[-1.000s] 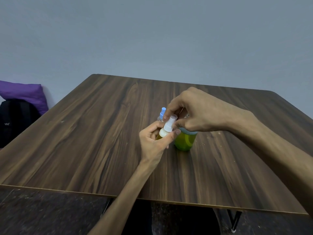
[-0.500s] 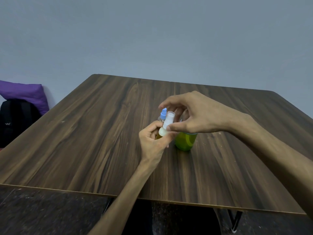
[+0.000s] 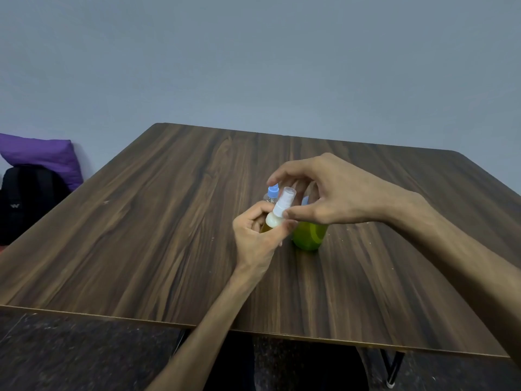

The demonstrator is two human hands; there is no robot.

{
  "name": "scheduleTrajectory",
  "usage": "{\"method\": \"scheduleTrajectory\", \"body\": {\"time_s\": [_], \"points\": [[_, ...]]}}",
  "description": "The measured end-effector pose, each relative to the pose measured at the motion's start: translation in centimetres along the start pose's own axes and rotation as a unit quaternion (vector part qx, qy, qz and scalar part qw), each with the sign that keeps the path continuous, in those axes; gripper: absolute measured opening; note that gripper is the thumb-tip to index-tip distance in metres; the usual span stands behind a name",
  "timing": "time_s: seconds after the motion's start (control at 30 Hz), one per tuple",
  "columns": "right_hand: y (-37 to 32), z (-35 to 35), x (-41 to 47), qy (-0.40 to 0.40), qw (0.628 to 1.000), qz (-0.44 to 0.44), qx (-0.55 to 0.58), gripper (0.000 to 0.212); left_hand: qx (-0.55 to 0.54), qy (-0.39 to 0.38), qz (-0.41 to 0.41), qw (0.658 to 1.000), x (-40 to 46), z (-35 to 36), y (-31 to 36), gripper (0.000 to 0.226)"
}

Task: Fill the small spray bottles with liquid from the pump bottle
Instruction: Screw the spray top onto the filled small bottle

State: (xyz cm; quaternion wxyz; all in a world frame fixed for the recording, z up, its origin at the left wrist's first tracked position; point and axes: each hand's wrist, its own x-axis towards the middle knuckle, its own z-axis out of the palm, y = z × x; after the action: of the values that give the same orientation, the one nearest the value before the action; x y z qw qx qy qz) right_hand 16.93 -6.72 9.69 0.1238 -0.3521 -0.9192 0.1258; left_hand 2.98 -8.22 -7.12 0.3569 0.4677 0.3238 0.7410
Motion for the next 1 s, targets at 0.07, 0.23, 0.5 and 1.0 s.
{"method": "scheduleTrajectory", "body": {"time_s": [0.07, 0.23, 0.5, 1.0], "points": [[-0.1, 0.2, 0.0, -0.007, 1.000, 0.002, -0.005, 0.028, 0.005, 0.002, 0.004, 1.000, 0.0, -0.1, -0.1, 0.028], [-0.1, 0.6, 0.3, 0.029, 0.999, 0.028, -0.033, 0.034, 0.021, -0.025, 0.023, 0.999, -0.1, 0.1, 0.0, 0.017], [0.0, 0.5, 0.3, -0.024, 0.999, 0.023, -0.025, 0.011, 0.021, -0.025, 0.027, 0.999, -0.1, 0.1, 0.0, 0.019], [0.4, 0.6, -0.2, -0.022, 1.000, 0.002, -0.001, 0.022, 0.030, -0.022, 0.031, 0.999, -0.2, 0.1, 0.2, 0.020]]}}
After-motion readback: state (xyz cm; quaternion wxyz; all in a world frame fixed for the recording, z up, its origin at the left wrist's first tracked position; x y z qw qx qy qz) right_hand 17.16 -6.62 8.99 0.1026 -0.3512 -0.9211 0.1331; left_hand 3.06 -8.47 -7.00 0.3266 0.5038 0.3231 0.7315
